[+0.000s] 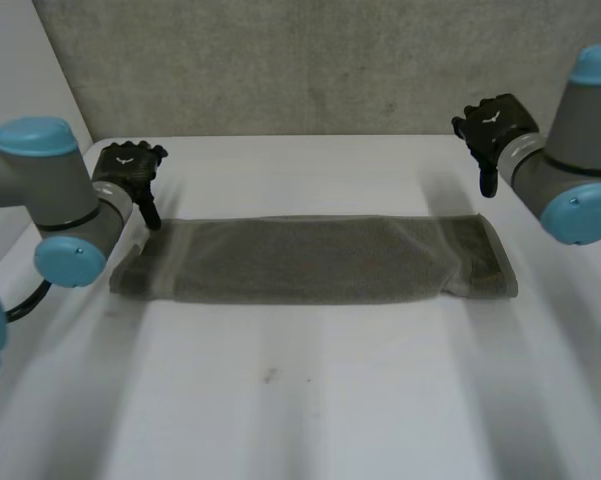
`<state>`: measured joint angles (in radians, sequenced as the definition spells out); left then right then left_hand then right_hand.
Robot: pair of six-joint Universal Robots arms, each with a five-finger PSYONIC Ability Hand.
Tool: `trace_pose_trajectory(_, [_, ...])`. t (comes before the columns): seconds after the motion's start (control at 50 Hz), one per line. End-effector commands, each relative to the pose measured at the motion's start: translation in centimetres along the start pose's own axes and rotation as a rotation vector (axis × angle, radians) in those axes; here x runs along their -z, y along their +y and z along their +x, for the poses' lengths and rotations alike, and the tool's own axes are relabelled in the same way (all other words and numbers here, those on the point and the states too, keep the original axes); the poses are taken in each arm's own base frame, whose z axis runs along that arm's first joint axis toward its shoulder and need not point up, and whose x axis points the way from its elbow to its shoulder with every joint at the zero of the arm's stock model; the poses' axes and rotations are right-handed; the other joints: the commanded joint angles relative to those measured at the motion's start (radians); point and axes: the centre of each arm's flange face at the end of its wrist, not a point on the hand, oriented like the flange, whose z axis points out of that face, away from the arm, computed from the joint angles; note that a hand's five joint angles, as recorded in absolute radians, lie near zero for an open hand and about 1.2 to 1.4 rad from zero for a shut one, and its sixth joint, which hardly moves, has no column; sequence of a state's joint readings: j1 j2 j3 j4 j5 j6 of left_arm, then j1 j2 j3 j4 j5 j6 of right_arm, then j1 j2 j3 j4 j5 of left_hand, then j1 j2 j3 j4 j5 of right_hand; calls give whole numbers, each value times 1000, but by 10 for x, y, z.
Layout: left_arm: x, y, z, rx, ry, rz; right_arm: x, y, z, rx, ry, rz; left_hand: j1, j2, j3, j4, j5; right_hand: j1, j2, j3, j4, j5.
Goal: Fold the towel.
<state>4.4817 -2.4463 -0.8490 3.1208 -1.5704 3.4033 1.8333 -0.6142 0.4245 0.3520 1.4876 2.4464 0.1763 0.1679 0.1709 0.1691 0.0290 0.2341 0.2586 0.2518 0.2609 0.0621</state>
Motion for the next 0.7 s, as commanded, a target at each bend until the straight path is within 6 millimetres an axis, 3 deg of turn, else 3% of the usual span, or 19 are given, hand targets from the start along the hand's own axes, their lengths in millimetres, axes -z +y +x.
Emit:
trace_pose_trajectory(0.02, [36, -14, -2, 2, 8, -6, 41, -11, 7, -99, -57, -30, 2, 10, 7, 9, -25, -60, -84, -77, -86, -62])
trace_pose_trajectory(0.06, [55, -14, 4, -1, 23, -4, 60, -6, -1, -122, -97, -56, 2, 10, 7, 9, -25, -60, -84, -77, -86, -62])
trace_pose_trajectory(0.08, [55, -14, 4, -1, 23, -4, 61, -6, -1, -122, -97, -57, 2, 10, 7, 9, -25, -60, -84, -77, -86, -62])
trace_pose_trajectory(0.12, [73, -18, 9, -3, 32, 16, 78, 8, -3, -162, -109, -105, 2, 10, 7, 9, -25, -60, -84, -77, -86, -62])
trace_pose_trajectory(0.18, [82, -18, 11, -4, 35, 22, 85, 18, -4, -186, -108, -131, 2, 10, 7, 9, -25, -60, -84, -77, -86, -62])
trace_pose_trajectory(0.28, [110, -21, 18, -5, 50, 51, 104, 48, -24, -233, -143, -177, 5, 13, 10, 12, -22, -35, -59, -52, -61, -37])
trace_pose_trajectory(0.4, [120, -19, 25, -8, 65, 71, 106, 72, -29, -247, -119, -190, 5, 13, 10, 12, -22, 9, -15, -8, -17, 7])
trace_pose_trajectory(0.5, [126, -17, 35, -10, 83, 84, 97, 101, -43, -251, -109, -205, 8, 16, 13, 15, -19, 212, 187, 194, 185, 209])
trace_pose_trajectory(0.62, [127, -17, 38, -11, 90, 82, 89, 117, -48, -249, -113, -230, 8, 16, 13, 15, -19, 409, 384, 391, 382, 406])
trace_pose_trajectory(0.66, [128, -15, 38, -8, 93, 78, 84, 125, -48, -251, -111, -245, 8, 16, 13, 15, -19, 624, 600, 607, 598, 622])
trace_pose_trajectory(0.68, [128, -15, 38, -8, 93, 78, 84, 125, -48, -251, -111, -245, 8, 16, 13, 15, -19, 626, 601, 608, 599, 623])
trace_pose_trajectory(0.7, [128, -13, 39, -5, 94, 75, 81, 128, -44, -251, -97, -251, 8, 16, 13, 15, -19, 1004, 979, 986, 977, 1001])
